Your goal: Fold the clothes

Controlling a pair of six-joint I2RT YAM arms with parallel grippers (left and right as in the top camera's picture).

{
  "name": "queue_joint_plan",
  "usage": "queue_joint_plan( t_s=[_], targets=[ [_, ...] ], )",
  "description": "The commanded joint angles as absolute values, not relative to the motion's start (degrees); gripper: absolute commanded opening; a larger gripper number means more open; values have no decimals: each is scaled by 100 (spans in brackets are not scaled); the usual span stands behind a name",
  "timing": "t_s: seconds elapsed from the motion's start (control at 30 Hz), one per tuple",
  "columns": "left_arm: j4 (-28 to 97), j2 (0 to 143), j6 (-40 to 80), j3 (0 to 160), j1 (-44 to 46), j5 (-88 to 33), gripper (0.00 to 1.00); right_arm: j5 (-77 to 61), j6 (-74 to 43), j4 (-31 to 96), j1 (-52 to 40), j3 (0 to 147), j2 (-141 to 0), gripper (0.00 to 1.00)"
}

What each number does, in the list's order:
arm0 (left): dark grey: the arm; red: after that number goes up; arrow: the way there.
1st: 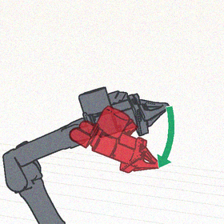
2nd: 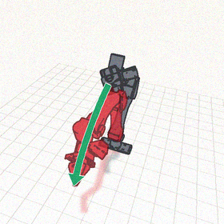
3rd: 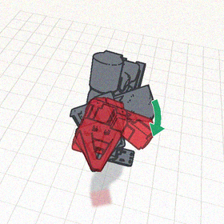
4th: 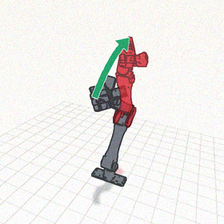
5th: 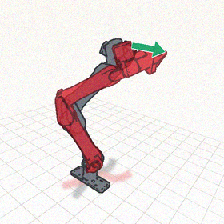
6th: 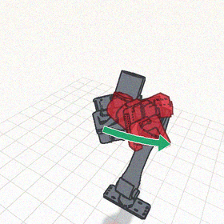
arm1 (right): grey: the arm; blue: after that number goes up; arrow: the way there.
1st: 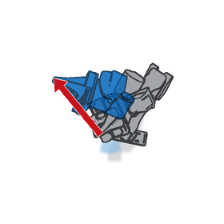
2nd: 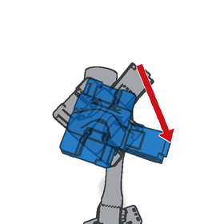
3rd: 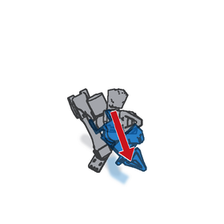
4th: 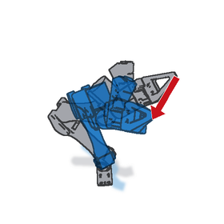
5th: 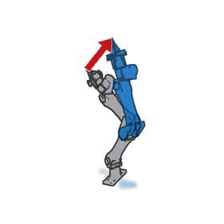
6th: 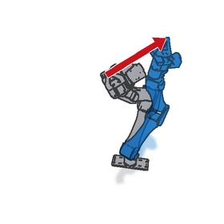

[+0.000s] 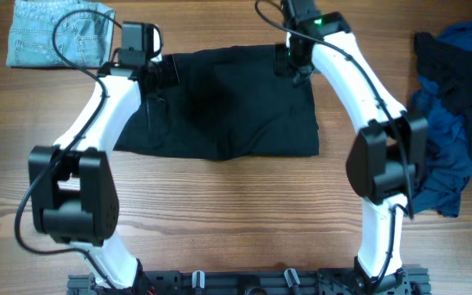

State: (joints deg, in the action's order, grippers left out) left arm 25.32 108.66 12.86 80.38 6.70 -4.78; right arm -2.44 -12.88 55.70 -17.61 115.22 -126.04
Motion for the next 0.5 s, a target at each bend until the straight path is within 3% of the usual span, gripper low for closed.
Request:
queue_joint_plan(
  t_s=[0.0, 0.07, 0.13, 0.3, 0.47],
  targets=[
    [2622, 10792, 1249, 8138, 690, -707, 21, -2390, -661, 5006, -1782, 11500, -12464, 9],
    [2639, 10927, 1310, 8138, 707, -1022, 9, -2825, -663, 4786, -1793, 11489, -12556, 5],
    [2644, 11104, 1640, 8136, 768, -1135, 4, -3122, -624, 4661, -1815, 11489, -12693, 4],
    [2639, 11533, 1715, 8136, 880, -991, 4, -3177, -484, 4587, -1857, 11489, -13117, 4],
    [2637, 11891, 1717, 8136, 834, -60, 4, -2663, -462, 4543, -1778, 11489, -13498, 4]
  ],
)
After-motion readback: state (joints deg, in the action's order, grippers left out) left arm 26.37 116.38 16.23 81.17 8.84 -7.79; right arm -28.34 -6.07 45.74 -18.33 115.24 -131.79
